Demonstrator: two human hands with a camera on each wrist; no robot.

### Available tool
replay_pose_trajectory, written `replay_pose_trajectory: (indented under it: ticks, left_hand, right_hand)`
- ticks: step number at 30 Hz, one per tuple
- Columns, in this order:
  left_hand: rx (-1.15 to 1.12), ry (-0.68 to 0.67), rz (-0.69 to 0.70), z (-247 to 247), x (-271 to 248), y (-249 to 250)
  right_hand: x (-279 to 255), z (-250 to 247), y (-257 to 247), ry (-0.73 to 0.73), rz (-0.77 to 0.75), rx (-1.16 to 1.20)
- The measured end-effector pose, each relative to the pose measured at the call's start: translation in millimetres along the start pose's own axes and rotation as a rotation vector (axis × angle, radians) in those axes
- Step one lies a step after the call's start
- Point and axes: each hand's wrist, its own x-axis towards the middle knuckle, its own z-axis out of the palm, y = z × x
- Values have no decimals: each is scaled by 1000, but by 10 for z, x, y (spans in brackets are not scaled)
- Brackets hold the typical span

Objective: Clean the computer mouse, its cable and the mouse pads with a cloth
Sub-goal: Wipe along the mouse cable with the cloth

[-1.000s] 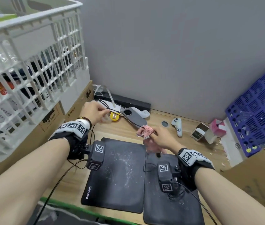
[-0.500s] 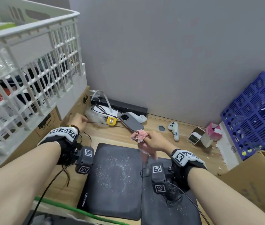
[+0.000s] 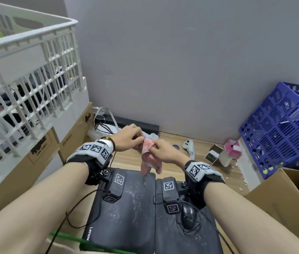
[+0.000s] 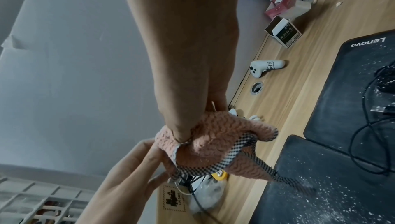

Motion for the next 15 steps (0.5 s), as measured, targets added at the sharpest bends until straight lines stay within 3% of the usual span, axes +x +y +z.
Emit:
replay_pose_trajectory:
  ticks: [2,7,10,15]
  left_hand:
    - [2,-55,23,-48,20,30]
    - [27,94,108,-252,45,156]
    - [62,47,151,-340,71,159]
    - [61,80,123,-422,60,135]
  right_hand:
    - [-36,-32,12,34,-15,17]
    - [-52,-164,49,128,-22,-42]
    - [-71,-175,75,109,-39,-47]
    - [-92,-206,87,178,-61,32]
